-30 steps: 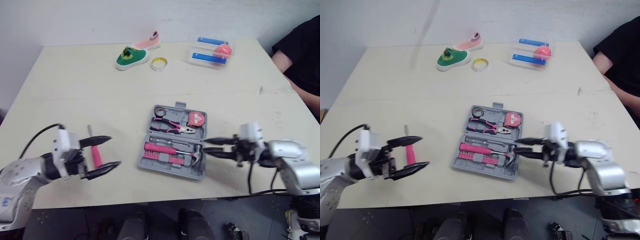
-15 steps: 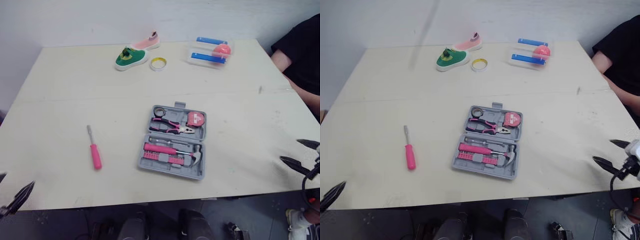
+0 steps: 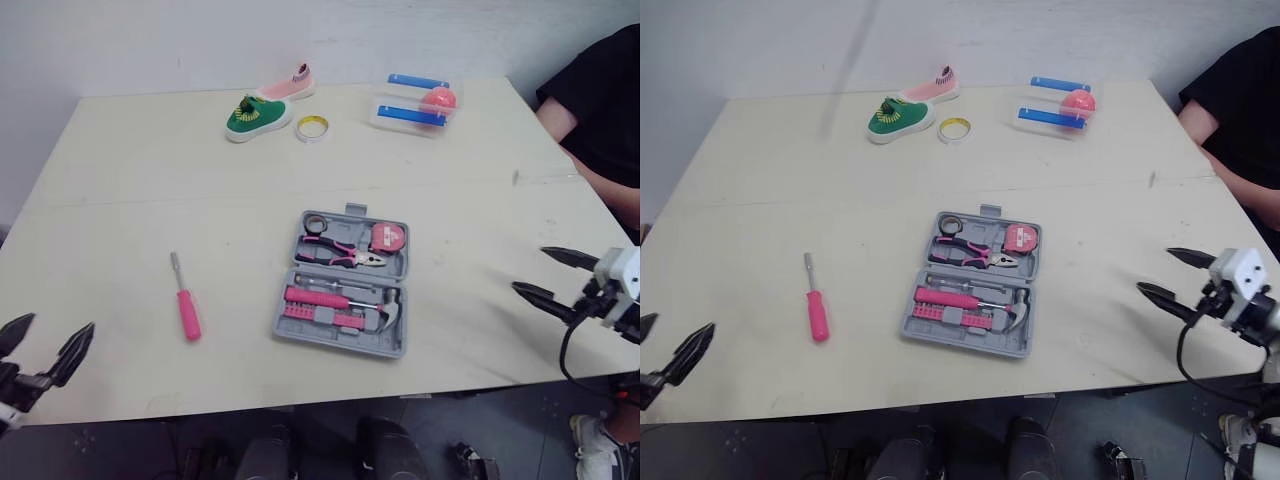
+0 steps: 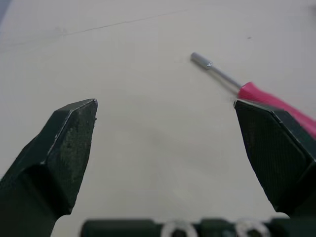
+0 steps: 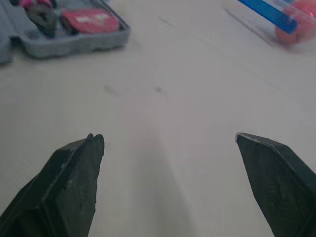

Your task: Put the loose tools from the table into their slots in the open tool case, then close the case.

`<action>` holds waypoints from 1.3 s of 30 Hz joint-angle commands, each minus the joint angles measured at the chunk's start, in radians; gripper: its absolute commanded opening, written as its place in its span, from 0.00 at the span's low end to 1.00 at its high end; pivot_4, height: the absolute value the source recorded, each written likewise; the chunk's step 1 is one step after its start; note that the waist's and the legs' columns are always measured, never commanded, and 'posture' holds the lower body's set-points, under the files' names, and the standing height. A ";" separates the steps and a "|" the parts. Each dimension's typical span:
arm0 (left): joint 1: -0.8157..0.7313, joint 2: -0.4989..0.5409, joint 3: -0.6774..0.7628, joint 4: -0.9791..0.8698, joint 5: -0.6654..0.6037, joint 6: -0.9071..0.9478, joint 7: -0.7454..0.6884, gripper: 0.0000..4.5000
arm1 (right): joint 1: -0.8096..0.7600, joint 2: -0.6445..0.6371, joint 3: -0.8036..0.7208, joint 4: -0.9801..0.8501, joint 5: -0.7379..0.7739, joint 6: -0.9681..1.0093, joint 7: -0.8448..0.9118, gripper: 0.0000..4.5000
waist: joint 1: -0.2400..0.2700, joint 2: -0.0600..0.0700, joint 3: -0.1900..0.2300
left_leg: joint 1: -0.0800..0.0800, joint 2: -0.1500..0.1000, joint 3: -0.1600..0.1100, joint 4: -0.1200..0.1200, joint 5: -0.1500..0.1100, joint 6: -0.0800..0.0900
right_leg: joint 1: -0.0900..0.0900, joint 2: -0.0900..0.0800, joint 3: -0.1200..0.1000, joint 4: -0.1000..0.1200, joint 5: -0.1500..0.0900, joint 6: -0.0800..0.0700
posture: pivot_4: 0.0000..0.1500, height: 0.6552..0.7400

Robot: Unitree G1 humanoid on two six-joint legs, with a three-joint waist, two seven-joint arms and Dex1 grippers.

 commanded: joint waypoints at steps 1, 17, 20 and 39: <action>-0.012 -0.028 -0.074 -0.165 -0.026 0.098 0.139 1.00 | 0.000 0.034 -0.007 -0.177 0.085 0.035 0.024 0.99 | 0.001 0.000 0.000 | 0.000 0.000 0.000 0.000 0.000 0.000 | 0.000 0.000 0.000 0.001 0.000 0.000 | 1.00 1.00; -0.262 -0.329 -0.584 -0.325 0.272 0.379 0.744 1.00 | 0.057 0.164 0.093 -0.482 0.188 0.193 0.097 0.99 | 0.049 0.000 0.000 | -0.002 0.002 -0.001 0.012 0.000 0.000 | 0.001 0.010 0.001 0.002 0.001 0.001 | 1.00 1.00; -0.295 -0.325 -0.617 -0.307 0.328 0.450 0.780 1.00 | 0.057 0.159 0.100 -0.508 0.216 0.250 0.117 0.99 | 0.049 0.000 0.000 | -0.002 0.001 0.000 0.013 -0.001 0.000 | 0.001 0.010 0.001 0.002 0.001 0.001 | 1.00 1.00; -0.474 -0.444 -0.505 -0.166 0.404 0.687 0.788 0.35 | 0.049 0.179 0.108 -0.573 0.206 0.232 0.117 1.00 | 0.051 0.006 -0.003 | -0.001 0.002 0.000 0.013 -0.001 -0.001 | 0.001 0.009 0.000 0.004 0.001 0.001 | 1.00 1.00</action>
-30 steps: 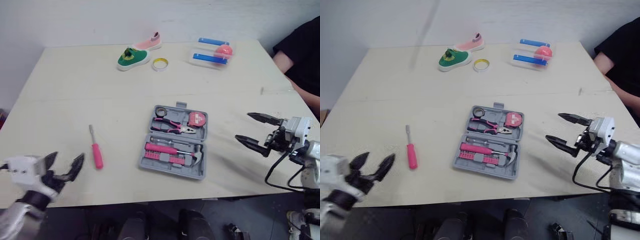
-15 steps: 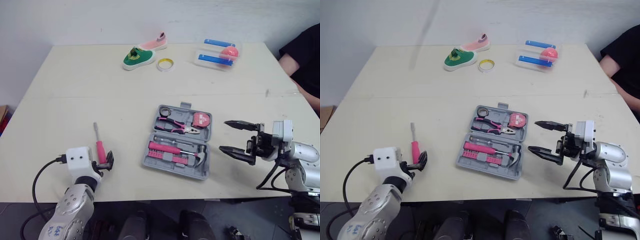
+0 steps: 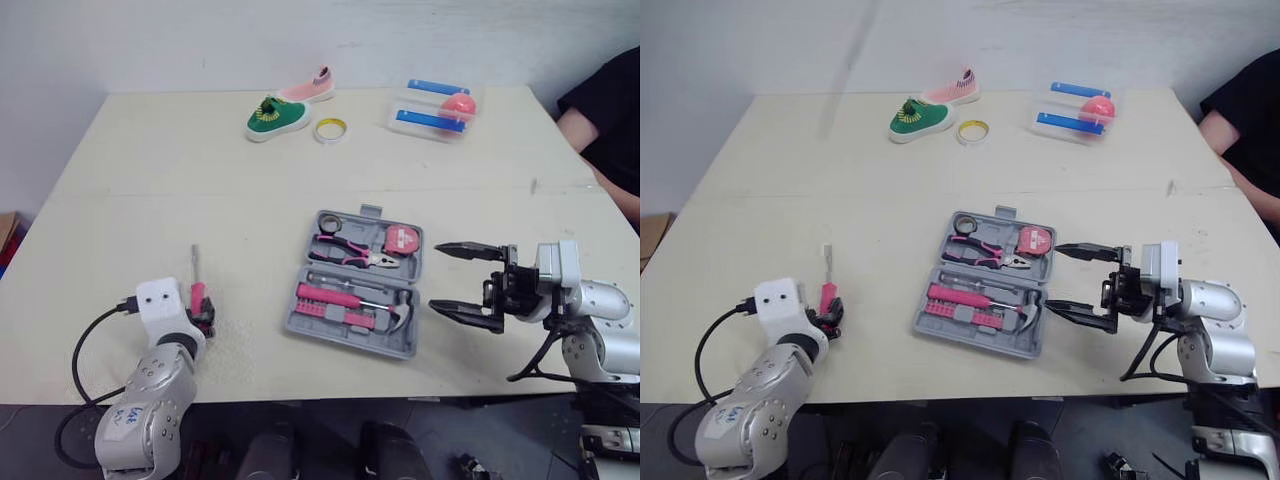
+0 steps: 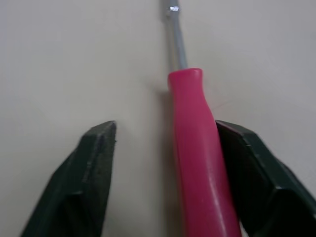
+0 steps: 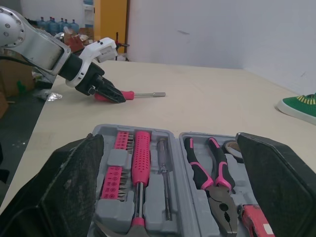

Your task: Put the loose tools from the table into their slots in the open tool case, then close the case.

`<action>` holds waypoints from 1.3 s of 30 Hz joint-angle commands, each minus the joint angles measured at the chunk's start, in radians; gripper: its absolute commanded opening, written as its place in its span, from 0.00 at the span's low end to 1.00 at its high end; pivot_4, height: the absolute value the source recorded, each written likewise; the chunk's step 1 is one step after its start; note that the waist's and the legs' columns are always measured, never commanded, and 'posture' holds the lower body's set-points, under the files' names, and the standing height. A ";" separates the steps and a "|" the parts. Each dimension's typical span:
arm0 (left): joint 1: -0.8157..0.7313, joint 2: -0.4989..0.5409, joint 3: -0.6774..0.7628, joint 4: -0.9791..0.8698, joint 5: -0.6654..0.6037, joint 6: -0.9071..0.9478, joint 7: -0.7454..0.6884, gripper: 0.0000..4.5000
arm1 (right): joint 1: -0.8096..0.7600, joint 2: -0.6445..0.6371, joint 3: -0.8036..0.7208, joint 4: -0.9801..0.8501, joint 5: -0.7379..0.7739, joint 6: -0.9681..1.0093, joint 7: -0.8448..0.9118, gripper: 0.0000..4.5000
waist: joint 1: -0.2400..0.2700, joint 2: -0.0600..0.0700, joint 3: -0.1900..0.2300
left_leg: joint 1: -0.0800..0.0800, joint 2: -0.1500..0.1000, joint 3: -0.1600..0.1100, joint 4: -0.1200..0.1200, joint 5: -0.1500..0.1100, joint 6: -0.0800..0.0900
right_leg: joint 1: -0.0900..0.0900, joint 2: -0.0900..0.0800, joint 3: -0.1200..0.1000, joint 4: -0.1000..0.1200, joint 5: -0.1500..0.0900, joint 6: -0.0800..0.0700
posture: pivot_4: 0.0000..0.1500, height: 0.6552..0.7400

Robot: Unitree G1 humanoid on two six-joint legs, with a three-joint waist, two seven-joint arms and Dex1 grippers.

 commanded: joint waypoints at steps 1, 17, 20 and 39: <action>-0.004 0.004 0.024 0.054 0.006 0.037 -0.027 0.25 | -0.002 -0.006 -0.030 -0.016 0.008 -0.019 -0.010 1.00 | 0.000 0.000 0.000 | 0.000 0.000 0.000 0.000 0.000 0.000 | 0.000 0.000 0.000 0.000 0.000 0.000 | 1.00 1.00; -0.245 0.539 0.055 0.216 -0.225 -0.385 -0.884 0.13 | 0.122 -0.087 -0.120 -0.007 -0.002 -0.075 -0.003 1.00 | -0.003 -0.002 0.002 | -0.002 0.000 0.000 0.000 0.000 -0.001 | -0.001 0.000 -0.002 0.002 0.000 -0.001 | 1.00 1.00; -0.361 0.597 -0.041 0.279 -0.272 -0.415 -1.033 0.13 | 0.167 -0.104 -0.140 -0.006 -0.013 -0.103 0.005 1.00 | 0.003 -0.003 0.002 | -0.002 -0.001 0.001 0.000 0.000 0.000 | -0.001 0.001 -0.004 0.001 0.000 -0.001 | 1.00 1.00; -0.724 0.615 -0.756 0.463 0.154 -0.630 -1.458 0.13 | 0.344 -0.095 -0.230 -0.132 0.022 -0.090 -0.081 1.00 | 0.001 -0.002 0.004 | -0.002 -0.002 0.003 0.000 0.001 0.003 | -0.001 0.003 -0.003 0.002 0.001 0.002 | 1.00 1.00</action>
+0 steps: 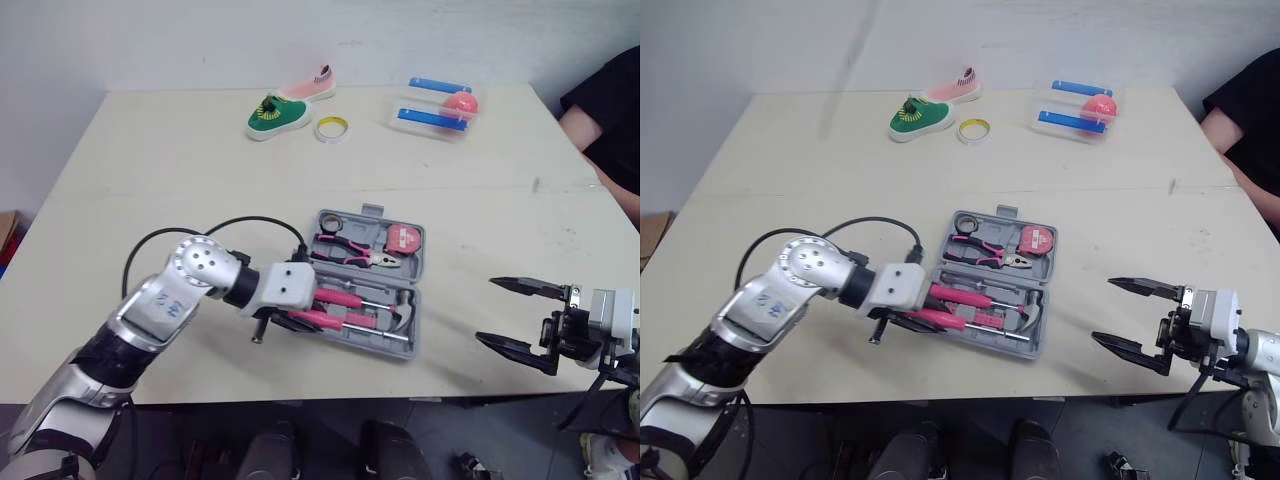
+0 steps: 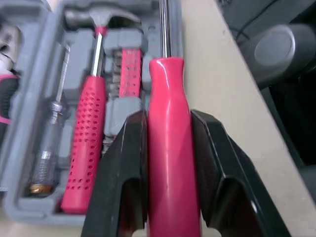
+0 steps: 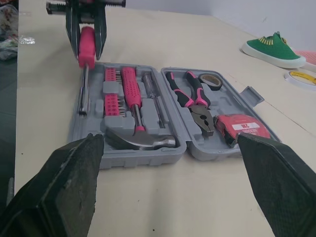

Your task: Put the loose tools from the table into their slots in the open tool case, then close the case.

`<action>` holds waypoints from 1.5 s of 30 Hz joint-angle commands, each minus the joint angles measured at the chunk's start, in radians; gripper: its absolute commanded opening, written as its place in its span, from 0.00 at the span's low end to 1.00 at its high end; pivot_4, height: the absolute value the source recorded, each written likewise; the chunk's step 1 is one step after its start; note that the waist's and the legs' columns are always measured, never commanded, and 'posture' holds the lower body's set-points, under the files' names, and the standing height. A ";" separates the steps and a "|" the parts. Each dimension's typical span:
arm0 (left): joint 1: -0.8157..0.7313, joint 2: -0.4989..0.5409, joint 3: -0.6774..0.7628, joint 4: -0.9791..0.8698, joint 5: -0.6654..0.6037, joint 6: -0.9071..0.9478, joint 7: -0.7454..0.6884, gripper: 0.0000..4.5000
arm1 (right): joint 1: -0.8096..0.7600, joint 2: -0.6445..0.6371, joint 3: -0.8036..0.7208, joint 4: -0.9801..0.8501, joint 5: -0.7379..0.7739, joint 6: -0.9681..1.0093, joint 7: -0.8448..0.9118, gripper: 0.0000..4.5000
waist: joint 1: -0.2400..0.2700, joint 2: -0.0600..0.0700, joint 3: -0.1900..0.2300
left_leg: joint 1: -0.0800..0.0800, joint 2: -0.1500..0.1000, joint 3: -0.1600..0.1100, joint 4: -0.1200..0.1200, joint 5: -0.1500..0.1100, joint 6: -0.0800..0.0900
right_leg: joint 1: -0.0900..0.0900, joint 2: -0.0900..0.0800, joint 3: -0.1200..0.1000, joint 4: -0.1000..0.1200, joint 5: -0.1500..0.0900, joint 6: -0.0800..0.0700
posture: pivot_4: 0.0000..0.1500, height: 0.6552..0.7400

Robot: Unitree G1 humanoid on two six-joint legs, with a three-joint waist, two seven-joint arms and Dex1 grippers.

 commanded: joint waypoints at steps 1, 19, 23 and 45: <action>-0.033 -0.026 -0.005 0.015 0.041 -0.015 0.018 0.13 | 0.010 0.010 -0.030 -0.063 0.043 0.026 -0.041 1.00 | 0.000 0.000 0.000 | 0.000 0.000 0.000 0.000 0.000 0.000 | 0.000 0.000 0.000 0.000 0.000 0.000 | 1.00 1.00; 0.040 -0.059 -0.027 -0.035 0.073 0.084 0.034 0.13 | 0.048 0.006 -0.024 -0.114 0.031 0.057 -0.067 1.00 | 0.001 0.000 0.000 | 0.000 0.000 -0.001 0.001 0.001 0.001 | 0.001 -0.001 0.000 0.001 0.000 0.000 | 1.00 1.00; 0.026 -0.074 -0.035 -0.016 0.093 0.078 0.040 0.13 | 0.054 0.007 -0.027 -0.120 0.035 0.061 -0.070 1.00 | 0.001 0.000 0.000 | 0.000 0.000 -0.001 0.001 0.001 0.001 | 0.001 -0.001 0.000 0.001 0.000 0.000 | 1.00 1.00; 0.143 -0.187 0.239 0.062 -0.144 -0.145 0.053 0.02 | 0.071 0.016 -0.014 -0.188 0.041 0.114 -0.126 1.00 | -0.001 0.000 0.000 | 0.001 0.000 -0.002 0.002 0.001 0.001 | 0.001 -0.001 -0.001 0.002 0.000 0.000 | 1.00 1.00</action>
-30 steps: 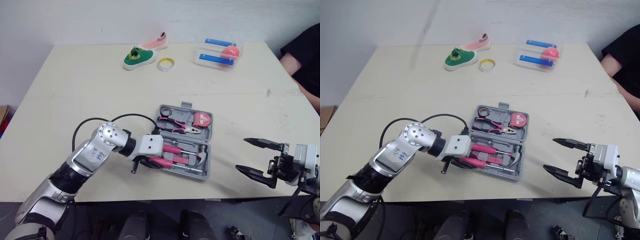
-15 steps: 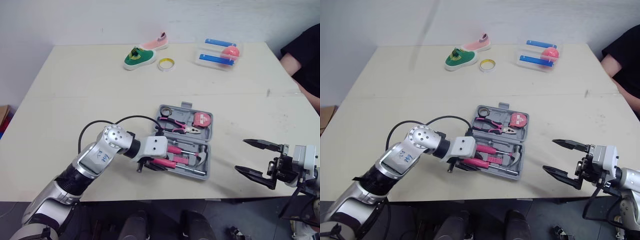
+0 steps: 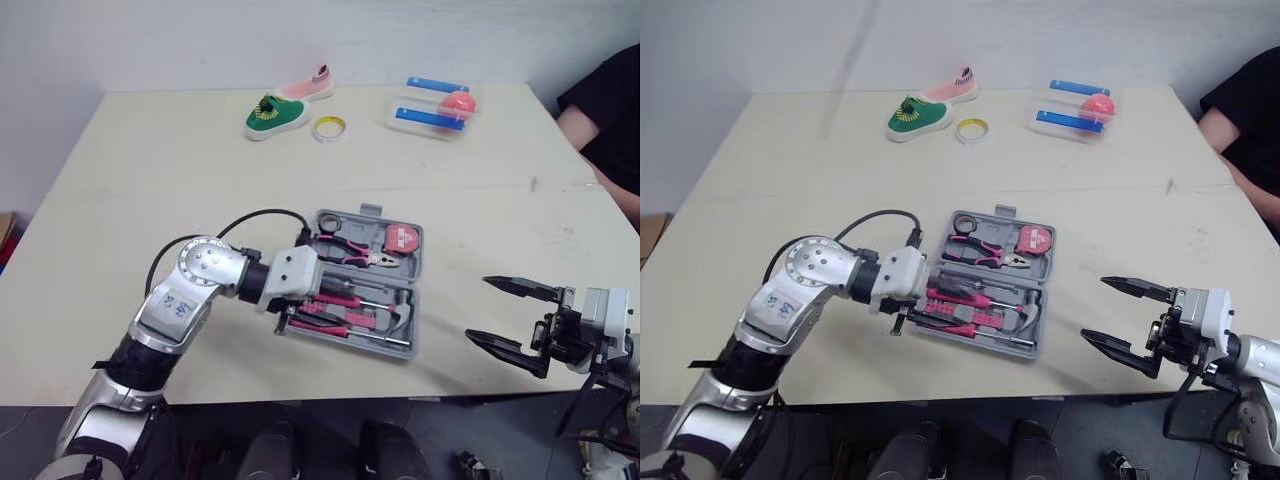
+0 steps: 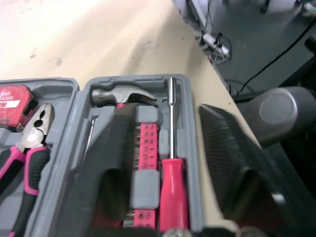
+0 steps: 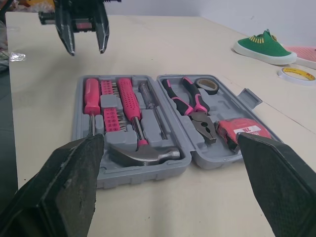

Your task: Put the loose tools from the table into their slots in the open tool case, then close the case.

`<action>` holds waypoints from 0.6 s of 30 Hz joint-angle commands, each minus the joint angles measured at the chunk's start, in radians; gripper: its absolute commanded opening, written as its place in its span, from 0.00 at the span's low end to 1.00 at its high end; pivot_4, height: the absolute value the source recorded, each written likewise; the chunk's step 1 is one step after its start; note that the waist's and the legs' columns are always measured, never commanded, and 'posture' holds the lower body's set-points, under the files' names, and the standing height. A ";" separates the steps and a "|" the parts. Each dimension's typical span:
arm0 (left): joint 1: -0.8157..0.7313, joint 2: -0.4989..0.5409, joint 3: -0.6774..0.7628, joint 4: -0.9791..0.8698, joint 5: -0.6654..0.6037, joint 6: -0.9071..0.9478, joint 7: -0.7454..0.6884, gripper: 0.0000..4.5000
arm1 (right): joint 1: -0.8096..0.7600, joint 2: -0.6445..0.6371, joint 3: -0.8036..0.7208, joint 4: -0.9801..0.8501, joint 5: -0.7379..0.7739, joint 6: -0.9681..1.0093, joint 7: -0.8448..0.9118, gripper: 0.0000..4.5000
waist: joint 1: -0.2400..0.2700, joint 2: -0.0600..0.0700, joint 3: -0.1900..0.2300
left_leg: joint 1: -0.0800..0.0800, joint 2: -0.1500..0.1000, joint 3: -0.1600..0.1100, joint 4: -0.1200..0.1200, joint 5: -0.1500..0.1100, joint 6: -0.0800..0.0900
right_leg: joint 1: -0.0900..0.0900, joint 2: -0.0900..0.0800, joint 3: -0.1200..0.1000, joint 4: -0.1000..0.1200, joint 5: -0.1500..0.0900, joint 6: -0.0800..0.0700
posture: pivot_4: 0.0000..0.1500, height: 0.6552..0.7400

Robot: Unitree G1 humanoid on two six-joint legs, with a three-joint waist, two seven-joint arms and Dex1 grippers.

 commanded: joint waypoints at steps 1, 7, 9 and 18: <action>0.030 -0.043 0.038 0.016 -0.027 -0.020 0.062 0.01 | 0.002 0.002 -0.015 -0.028 0.020 0.003 -0.009 1.00 | 0.000 0.000 0.000 | 0.000 0.000 0.000 0.000 0.000 0.000 | 0.000 0.000 0.000 0.000 0.000 0.000 | 1.00 1.00; 0.073 -0.038 -0.039 0.076 0.078 -0.188 0.026 0.01 | 0.020 0.008 -0.008 -0.050 0.023 0.018 -0.021 1.00 | 0.003 0.000 0.000 | 0.000 -0.002 0.000 0.000 0.000 0.001 | 0.000 -0.002 0.000 0.000 0.000 0.000 | 1.00 1.00; 0.076 -0.037 -0.052 0.094 0.091 -0.183 0.037 0.01 | 0.031 0.010 -0.004 -0.060 0.024 0.024 -0.022 1.00 | 0.002 0.000 0.000 | 0.000 -0.001 0.000 0.000 0.000 0.001 | 0.000 -0.001 0.000 0.000 0.000 0.000 | 1.00 1.00; 0.086 -0.039 -0.075 0.127 0.120 -0.164 0.052 0.01 | 0.048 0.023 -0.008 -0.047 0.017 0.005 -0.015 1.00 | 0.001 0.000 0.000 | 0.000 -0.001 0.000 0.000 0.000 0.001 | 0.000 -0.001 0.000 0.000 0.000 0.001 | 1.00 1.00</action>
